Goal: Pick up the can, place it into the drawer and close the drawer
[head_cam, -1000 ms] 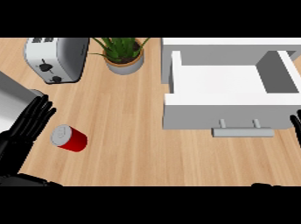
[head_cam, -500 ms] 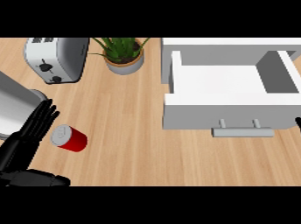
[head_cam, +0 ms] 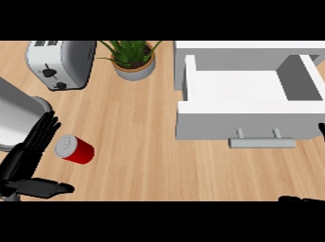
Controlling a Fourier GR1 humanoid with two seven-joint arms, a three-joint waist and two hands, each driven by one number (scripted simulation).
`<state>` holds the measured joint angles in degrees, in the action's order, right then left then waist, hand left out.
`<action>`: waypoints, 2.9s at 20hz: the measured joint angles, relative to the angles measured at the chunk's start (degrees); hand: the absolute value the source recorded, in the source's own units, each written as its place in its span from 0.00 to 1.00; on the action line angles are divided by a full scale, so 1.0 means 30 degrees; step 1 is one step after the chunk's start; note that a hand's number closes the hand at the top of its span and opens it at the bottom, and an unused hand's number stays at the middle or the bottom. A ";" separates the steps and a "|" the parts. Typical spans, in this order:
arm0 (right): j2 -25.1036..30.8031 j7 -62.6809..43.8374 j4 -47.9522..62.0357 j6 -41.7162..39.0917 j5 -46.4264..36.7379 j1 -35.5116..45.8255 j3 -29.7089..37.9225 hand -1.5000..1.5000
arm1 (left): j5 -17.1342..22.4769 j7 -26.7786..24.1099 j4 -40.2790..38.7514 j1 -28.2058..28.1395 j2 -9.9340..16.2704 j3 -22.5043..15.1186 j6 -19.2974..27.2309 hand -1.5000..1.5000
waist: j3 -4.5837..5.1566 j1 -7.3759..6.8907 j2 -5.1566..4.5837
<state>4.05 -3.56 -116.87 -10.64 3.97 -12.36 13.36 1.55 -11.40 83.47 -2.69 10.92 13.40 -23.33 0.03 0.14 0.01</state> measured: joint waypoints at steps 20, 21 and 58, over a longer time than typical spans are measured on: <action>-0.1085 0.0436 -0.0509 0.0226 -0.1179 -0.0425 -0.0708 0.00 | -0.1483 -0.4687 -0.7316 0.1710 0.1350 0.0752 -0.0420 0.00 | -0.0007 0.0018 0.0000; -0.0931 0.0112 -0.0594 0.0191 -0.1051 -0.0242 -0.0596 0.00 | -0.1750 -0.5083 -0.7793 0.1784 0.1128 0.0596 -0.0150 0.00 | -0.0008 0.0021 -0.0002; -0.1138 -0.0300 -0.2234 -0.0713 -0.0006 -0.1494 -0.0051 0.00 | -0.2111 -0.7235 -1.3915 0.6208 0.0686 -0.0699 0.1161 1.00 | -0.0009 0.0053 0.0004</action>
<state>0.63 -4.46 -123.57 -12.78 3.95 -16.84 13.21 -4.78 -33.11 41.73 15.93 12.98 11.31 -19.85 0.00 0.30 0.02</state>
